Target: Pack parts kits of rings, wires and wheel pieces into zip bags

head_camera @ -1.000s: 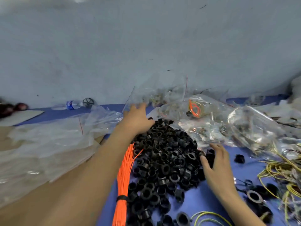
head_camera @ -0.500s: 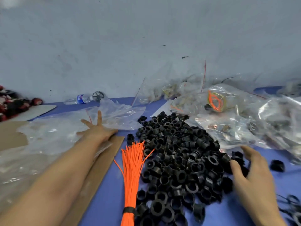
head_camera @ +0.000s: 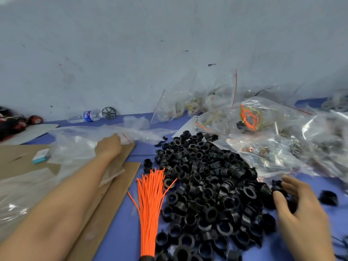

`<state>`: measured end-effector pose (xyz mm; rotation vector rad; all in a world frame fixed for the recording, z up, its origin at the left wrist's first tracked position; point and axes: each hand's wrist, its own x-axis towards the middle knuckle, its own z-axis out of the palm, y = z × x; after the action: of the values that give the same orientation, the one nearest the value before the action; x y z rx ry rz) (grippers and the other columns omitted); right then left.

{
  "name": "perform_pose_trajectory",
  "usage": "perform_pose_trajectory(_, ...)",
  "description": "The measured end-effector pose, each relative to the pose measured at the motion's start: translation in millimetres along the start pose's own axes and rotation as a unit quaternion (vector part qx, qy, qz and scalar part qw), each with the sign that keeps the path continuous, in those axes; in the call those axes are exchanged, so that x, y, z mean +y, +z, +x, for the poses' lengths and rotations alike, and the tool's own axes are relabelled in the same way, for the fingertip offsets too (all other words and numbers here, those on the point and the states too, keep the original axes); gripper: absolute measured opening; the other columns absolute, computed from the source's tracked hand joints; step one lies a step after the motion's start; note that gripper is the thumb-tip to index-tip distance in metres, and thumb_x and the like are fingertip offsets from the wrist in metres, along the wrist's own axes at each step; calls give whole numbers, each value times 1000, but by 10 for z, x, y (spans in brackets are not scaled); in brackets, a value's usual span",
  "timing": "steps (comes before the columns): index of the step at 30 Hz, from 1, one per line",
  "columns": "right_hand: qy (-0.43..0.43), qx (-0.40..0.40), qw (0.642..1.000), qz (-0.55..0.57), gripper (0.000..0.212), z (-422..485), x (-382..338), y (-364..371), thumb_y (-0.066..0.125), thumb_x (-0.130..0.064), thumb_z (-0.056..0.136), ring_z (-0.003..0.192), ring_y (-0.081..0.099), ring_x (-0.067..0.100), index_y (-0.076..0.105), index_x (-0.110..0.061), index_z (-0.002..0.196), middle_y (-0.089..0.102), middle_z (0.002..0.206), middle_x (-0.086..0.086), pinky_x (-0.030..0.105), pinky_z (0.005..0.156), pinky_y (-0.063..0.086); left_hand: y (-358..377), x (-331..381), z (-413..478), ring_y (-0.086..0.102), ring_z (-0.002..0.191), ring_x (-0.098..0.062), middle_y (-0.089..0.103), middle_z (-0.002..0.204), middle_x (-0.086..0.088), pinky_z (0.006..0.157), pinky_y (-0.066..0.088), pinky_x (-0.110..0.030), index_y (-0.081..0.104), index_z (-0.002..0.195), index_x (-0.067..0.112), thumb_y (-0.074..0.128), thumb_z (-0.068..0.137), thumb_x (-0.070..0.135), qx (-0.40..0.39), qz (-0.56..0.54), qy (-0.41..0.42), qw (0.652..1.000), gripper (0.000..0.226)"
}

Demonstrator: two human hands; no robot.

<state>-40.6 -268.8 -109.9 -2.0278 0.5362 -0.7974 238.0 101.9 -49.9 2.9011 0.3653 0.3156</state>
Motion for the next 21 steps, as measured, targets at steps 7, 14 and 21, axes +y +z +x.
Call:
perform_pose_trajectory(7, -16, 4, 999, -30, 30, -21, -21, -22, 58, -8, 89, 107, 57, 34, 55, -4, 118, 60, 115, 20, 43, 92, 42, -432, 345, -1161, 65, 68, -13, 68, 81, -18, 72, 53, -25, 64, 92, -9, 40, 99, -2, -187, -508, -17, 841, 26)
perform_pose_trajectory(14, -34, -14, 999, -33, 24, -58, -28, -50, 59, -13, 90, 103, 54, 33, 57, -6, 112, 59, 111, 19, 37, 83, 39, -950, 260, -1976, 60, 90, 0, 64, 104, 15, 73, 49, -16, 63, 111, 36, 67, 80, 57, -388, -404, 135, 817, 38)
perform_pose_trajectory(21, -32, -29, 996, -77, 22, -111, -93, -124, 57, -8, 89, 98, 55, 38, 58, 0, 109, 59, 106, 25, 38, 77, 40, -1114, -434, -1540, 52, 121, -23, 47, 145, -7, 95, 41, -32, 39, 144, 19, 64, 86, 49, -140, -276, 88, 947, 70)
